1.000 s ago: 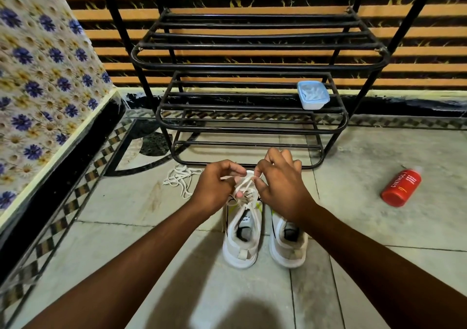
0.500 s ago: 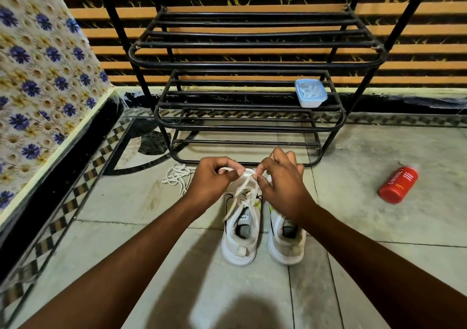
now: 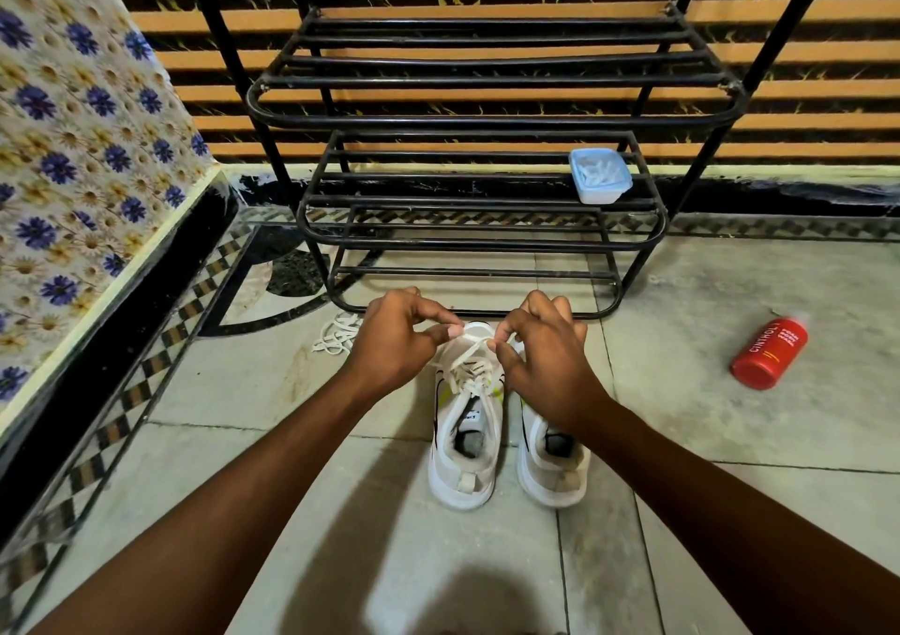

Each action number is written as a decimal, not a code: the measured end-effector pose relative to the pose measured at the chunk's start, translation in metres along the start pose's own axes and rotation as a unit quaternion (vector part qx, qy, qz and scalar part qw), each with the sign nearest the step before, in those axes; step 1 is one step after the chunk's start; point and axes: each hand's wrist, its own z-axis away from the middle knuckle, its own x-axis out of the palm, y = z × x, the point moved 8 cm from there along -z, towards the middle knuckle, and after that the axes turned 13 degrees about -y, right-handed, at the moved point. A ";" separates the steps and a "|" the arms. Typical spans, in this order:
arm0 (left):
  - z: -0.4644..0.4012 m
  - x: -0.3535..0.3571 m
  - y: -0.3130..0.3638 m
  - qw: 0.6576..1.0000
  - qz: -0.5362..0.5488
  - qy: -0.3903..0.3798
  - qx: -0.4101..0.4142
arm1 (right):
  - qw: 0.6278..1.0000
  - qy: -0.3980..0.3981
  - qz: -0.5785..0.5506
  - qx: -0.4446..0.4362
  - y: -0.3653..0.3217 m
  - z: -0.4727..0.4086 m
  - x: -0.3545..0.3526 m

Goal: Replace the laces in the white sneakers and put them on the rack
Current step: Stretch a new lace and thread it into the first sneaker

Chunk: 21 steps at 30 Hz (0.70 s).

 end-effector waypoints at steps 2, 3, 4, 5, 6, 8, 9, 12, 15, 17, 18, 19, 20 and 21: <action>0.002 0.000 -0.002 0.999 -0.037 -0.014 -0.006 | 1.000 -0.001 -0.007 0.002 0.003 0.000 0.000; 0.004 0.002 -0.002 0.999 -0.049 -0.020 -0.006 | 1.000 -0.002 -0.008 0.000 0.003 0.000 0.001; 0.006 0.003 -0.001 0.998 -0.065 -0.018 -0.008 | 1.000 -0.001 -0.008 -0.002 0.002 0.000 0.001; 0.008 0.003 0.000 0.996 -0.086 -0.010 -0.011 | 1.000 0.001 -0.008 -0.005 0.000 0.001 0.002; 0.010 0.003 0.003 0.994 -0.105 0.002 -0.014 | 1.000 0.003 -0.008 -0.007 -0.003 0.001 0.002; 0.013 0.001 0.005 0.991 -0.128 0.023 -0.022 | 1.000 0.003 -0.006 -0.010 -0.008 0.000 0.002; 0.013 0.000 0.007 0.989 -0.140 0.031 -0.023 | 1.000 0.002 -0.003 -0.011 -0.009 0.000 0.003; 0.014 -0.001 0.012 0.985 -0.164 0.043 -0.014 | 1.000 0.005 0.003 -0.005 -0.010 0.000 0.004; 0.015 -0.006 0.000 0.986 -0.145 0.080 -0.034 | 1.000 0.007 -0.003 0.010 -0.004 0.004 0.004; 0.019 -0.011 -0.016 0.985 -0.114 0.106 -0.070 | 1.000 0.009 0.006 0.015 0.002 0.009 0.004; 0.022 -0.011 -0.025 0.984 -0.101 0.113 -0.093 | 1.000 0.010 0.009 0.019 0.006 0.012 0.003; 0.025 -0.011 -0.036 0.983 -0.087 0.118 -0.114 | 1.000 0.009 0.013 0.026 0.010 0.014 0.002; 0.028 -0.008 -0.047 0.981 -0.073 0.119 -0.133 | 0.999 0.010 0.020 0.034 0.014 0.016 0.001; 0.031 -0.006 -0.056 0.981 -0.055 0.118 -0.146 | 0.999 0.012 0.030 0.042 0.018 0.018 -0.001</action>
